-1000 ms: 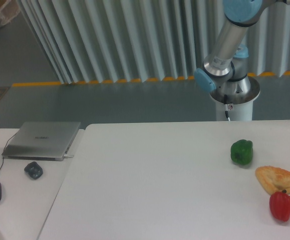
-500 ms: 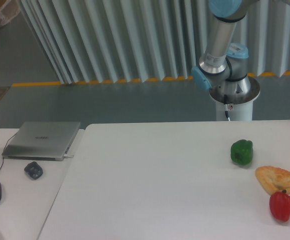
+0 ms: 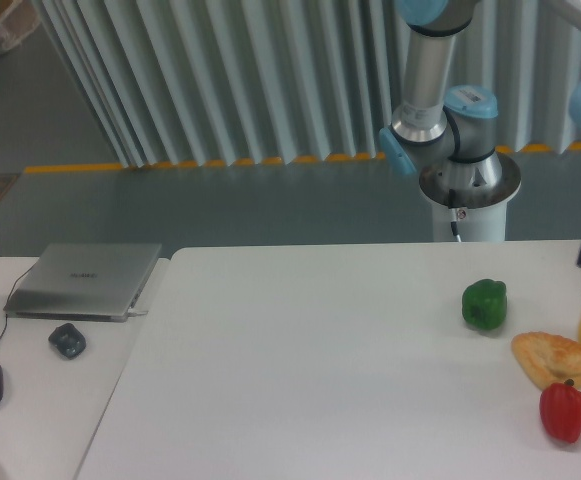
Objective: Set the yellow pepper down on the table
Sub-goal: 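Carry the yellow bell pepper in the gripper down toward the bread slice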
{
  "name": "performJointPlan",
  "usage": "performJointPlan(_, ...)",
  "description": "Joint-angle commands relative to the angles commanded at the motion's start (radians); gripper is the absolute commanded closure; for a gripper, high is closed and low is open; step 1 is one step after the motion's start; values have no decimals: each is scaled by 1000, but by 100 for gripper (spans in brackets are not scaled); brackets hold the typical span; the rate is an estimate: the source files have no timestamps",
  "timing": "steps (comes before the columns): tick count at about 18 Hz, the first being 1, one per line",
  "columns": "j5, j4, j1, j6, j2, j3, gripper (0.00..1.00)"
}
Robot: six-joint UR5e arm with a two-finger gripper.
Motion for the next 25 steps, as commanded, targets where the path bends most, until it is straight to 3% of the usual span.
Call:
performJointPlan(5, 14, 107, -66, -111, 2, -40, 76)
performJointPlan(8, 103, 222, -115, -147, 8, -87, 76)
performJointPlan(10, 104, 270, -134, -219, 0, -97, 76)
performJointPlan(15, 136, 290, -176, -230, -6, -112, 76)
performJointPlan(19, 267, 290, -230, -227, -35, -114, 76)
performJointPlan(25, 307, 292, -235, -218, -60, -118, 76)
